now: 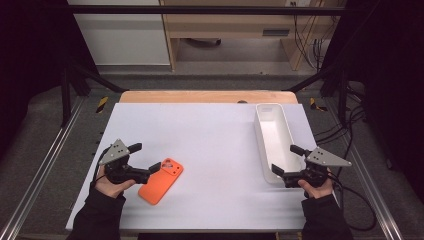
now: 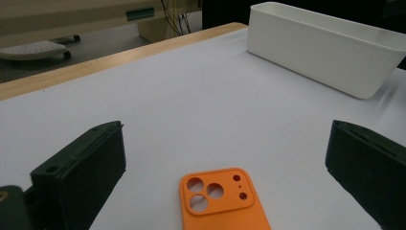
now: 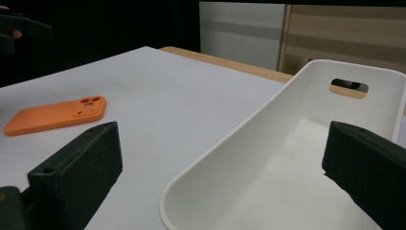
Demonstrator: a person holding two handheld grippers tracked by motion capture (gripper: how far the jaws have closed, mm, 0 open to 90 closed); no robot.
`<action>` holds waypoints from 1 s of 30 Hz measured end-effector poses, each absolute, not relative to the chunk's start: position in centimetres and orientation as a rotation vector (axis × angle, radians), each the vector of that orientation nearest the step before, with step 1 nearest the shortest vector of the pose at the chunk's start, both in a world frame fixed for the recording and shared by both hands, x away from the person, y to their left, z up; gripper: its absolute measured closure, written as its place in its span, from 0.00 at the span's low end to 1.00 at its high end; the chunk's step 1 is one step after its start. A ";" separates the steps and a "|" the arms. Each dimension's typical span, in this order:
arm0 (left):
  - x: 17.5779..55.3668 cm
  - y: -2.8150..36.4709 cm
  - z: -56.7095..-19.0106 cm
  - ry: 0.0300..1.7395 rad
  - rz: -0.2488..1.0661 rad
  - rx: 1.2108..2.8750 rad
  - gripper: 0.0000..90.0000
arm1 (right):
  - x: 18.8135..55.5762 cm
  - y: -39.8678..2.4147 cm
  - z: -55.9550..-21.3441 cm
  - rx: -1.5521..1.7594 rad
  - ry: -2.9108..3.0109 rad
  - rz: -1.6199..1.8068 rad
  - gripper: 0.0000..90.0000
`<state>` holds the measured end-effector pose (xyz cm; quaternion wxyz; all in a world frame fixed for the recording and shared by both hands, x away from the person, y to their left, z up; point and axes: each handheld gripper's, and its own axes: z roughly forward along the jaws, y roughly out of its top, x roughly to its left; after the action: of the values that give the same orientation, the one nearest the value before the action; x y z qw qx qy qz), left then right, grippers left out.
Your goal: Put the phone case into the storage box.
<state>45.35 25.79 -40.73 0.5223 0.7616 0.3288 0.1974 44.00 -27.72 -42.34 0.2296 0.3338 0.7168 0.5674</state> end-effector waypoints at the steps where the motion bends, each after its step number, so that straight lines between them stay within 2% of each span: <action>1: 45.4 25.6 -40.7 0.793 0.469 1.832 0.00 | 44.0 -27.7 -42.3 0.918 1.973 1.561 0.01; 30: 46.5 23.3 -43.4 0.908 0.419 2.041 0.00 | 44.0 -27.7 -42.4 0.916 1.983 1.553 0.01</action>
<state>46.53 23.34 -43.38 0.4208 0.8146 0.3626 0.1671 44.01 -27.70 -42.36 0.2289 0.3329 0.7202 0.5641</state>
